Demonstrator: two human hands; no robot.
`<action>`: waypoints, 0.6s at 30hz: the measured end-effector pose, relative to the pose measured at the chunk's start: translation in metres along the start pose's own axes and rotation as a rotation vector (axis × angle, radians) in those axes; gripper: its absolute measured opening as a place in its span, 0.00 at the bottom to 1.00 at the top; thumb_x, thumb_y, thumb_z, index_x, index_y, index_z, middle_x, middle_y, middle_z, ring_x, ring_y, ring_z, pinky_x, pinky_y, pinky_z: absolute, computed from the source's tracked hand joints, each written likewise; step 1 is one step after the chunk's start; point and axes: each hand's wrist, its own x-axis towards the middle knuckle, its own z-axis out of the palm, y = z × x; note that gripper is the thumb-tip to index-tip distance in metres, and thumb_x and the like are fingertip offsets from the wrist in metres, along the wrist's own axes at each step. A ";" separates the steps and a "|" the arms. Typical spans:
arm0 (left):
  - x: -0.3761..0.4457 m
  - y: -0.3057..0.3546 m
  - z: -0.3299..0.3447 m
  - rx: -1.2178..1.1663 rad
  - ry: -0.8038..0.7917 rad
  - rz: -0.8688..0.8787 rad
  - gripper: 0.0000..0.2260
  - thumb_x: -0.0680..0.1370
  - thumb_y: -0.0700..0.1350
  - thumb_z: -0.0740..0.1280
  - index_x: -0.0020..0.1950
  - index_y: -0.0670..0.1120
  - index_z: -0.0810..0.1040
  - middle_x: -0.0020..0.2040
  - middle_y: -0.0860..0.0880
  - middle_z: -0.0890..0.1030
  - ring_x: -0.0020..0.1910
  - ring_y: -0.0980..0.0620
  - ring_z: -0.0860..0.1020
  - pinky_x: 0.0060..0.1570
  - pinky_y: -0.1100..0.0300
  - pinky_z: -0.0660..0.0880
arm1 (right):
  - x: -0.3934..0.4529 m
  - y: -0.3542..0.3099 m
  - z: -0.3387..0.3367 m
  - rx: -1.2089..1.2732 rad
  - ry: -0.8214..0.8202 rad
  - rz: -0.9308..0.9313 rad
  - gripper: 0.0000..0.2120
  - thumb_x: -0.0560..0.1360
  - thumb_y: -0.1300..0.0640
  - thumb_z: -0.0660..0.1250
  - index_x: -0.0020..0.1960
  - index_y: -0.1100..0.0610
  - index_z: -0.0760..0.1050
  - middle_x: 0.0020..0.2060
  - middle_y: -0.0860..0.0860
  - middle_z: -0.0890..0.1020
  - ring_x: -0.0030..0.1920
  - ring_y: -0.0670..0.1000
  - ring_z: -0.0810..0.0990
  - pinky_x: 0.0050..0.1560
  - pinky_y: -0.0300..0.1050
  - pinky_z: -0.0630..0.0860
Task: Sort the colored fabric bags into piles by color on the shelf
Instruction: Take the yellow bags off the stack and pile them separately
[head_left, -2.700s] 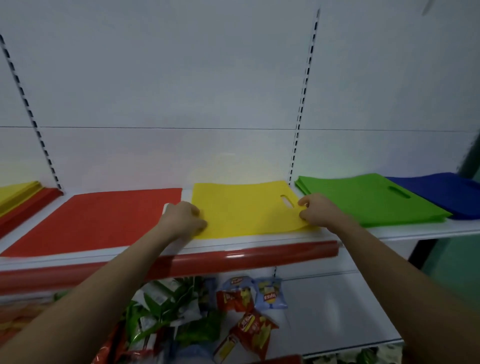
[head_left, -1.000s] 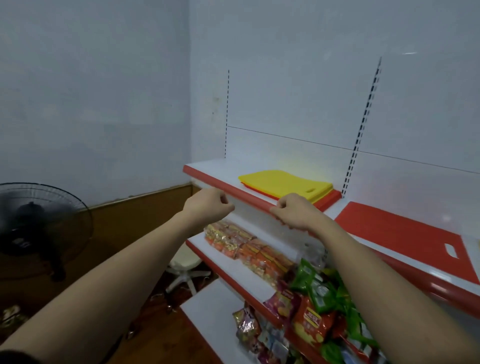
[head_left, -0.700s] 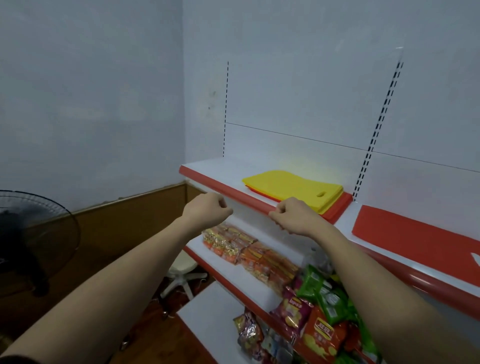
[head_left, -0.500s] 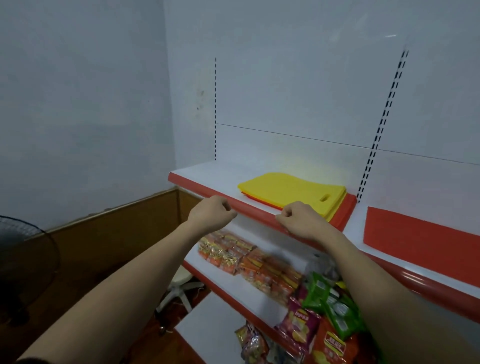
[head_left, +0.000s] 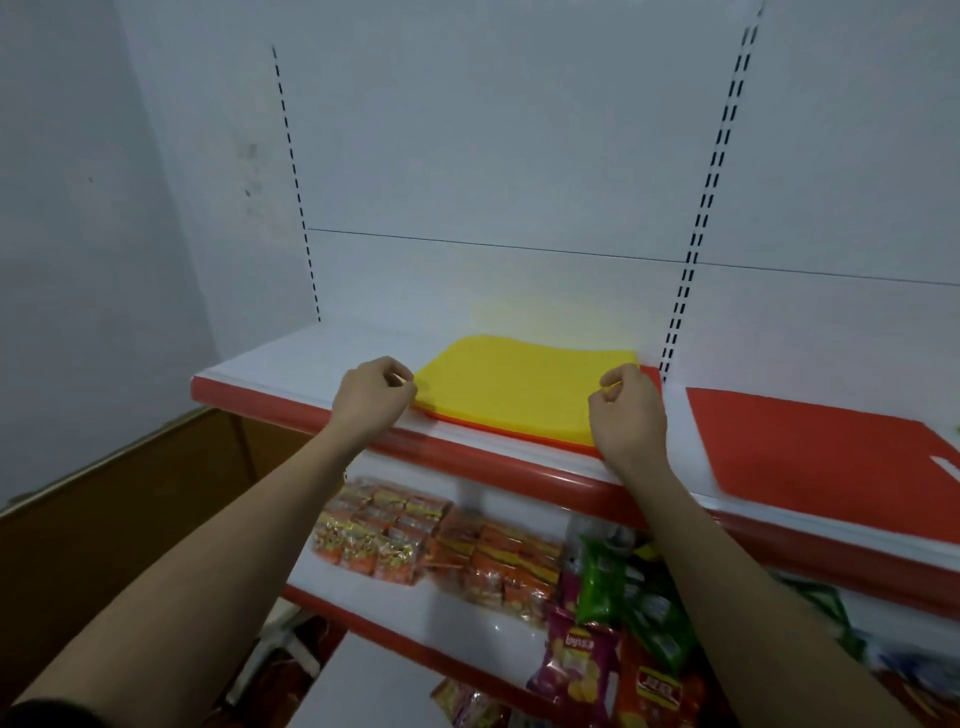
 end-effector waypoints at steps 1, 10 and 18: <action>0.010 -0.004 0.003 0.003 -0.007 0.002 0.06 0.75 0.46 0.67 0.51 0.50 0.80 0.48 0.50 0.81 0.43 0.51 0.78 0.37 0.59 0.70 | 0.003 0.003 0.006 -0.025 0.026 0.033 0.08 0.75 0.64 0.63 0.53 0.62 0.74 0.48 0.59 0.77 0.50 0.60 0.74 0.48 0.50 0.69; 0.064 -0.027 0.035 -0.019 -0.197 -0.027 0.24 0.75 0.56 0.66 0.67 0.47 0.76 0.63 0.44 0.78 0.60 0.43 0.76 0.58 0.51 0.74 | -0.005 0.013 0.020 -0.040 0.164 0.292 0.08 0.77 0.61 0.63 0.56 0.61 0.73 0.56 0.59 0.72 0.52 0.57 0.72 0.49 0.46 0.67; 0.069 -0.043 0.050 0.040 -0.159 0.075 0.27 0.73 0.58 0.68 0.70 0.52 0.73 0.66 0.47 0.74 0.62 0.44 0.74 0.53 0.51 0.71 | -0.005 0.030 0.024 -0.051 0.228 0.232 0.09 0.75 0.57 0.69 0.53 0.57 0.75 0.49 0.55 0.76 0.46 0.52 0.73 0.43 0.43 0.65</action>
